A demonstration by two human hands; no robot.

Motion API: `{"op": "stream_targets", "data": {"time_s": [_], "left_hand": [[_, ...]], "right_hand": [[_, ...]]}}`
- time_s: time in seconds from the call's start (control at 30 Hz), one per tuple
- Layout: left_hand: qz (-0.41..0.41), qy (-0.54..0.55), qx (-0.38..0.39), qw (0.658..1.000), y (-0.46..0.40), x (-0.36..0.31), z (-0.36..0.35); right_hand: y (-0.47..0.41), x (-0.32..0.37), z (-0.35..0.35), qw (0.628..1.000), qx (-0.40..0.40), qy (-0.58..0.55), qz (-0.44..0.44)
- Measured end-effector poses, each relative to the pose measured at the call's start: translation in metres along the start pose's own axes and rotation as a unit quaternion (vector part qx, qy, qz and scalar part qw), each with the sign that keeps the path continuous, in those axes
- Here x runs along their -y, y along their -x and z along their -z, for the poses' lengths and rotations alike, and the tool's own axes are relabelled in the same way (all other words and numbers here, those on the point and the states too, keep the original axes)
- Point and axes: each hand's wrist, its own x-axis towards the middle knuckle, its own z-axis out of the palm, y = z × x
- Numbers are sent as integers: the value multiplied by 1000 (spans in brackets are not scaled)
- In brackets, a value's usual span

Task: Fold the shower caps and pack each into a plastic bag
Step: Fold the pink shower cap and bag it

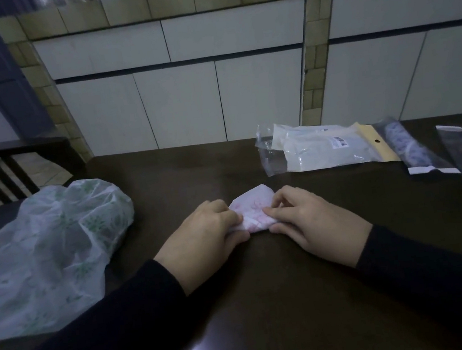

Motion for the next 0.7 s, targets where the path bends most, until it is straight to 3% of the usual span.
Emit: {"op": "stream_targets", "data": {"time_s": [0.23, 0.5, 0.7], "left_hand": [[39, 42, 5, 998, 6, 0, 10], [101, 42, 52, 993, 0, 1, 19], [143, 100, 30, 984, -2, 1, 19]], "right_hand": [[1, -2, 2, 998, -46, 8, 41], [-5, 4, 5, 999, -25, -33, -6], [-5, 12, 0, 999, -24, -16, -37]]}}
